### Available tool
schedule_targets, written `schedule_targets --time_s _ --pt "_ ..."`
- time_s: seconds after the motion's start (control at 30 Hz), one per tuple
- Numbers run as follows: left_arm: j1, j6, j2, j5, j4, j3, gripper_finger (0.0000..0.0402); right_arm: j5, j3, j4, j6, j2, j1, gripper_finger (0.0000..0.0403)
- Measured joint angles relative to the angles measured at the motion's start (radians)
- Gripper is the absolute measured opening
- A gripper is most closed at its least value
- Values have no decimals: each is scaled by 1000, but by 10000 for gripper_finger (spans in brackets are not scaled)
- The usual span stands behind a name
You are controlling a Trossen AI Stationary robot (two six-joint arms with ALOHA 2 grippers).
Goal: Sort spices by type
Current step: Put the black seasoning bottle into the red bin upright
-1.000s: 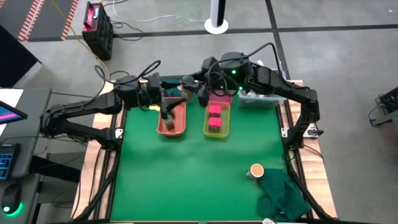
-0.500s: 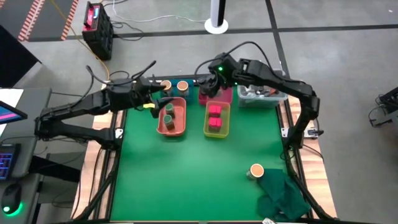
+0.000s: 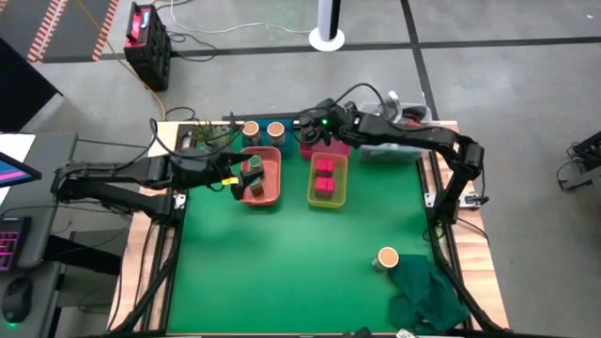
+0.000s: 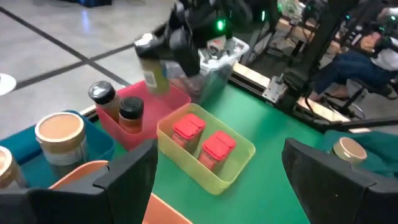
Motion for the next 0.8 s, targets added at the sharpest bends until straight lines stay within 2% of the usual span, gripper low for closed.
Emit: schedule_targets --time_s 0.2,0.4,0.47,0.67,0.8 --pt "-16 -61 -17 -25 4 -5 327 14 -181 190 76 0 -28 230" --pt "-15 -92 -51 -33 2 -5 327 117 -296 354 144 -1 -29 230" --pt "-15 -96 -59 -40 1 -5 327 123 -334 410 168 -1 -36 230" --pt "-15 -100 -70 -60 -2 -4 327 150 -448 591 144 -8 -43 230" --pt "-15 -118 -72 -63 -3 -4 327 148 -480 652 109 -8 -51 230"
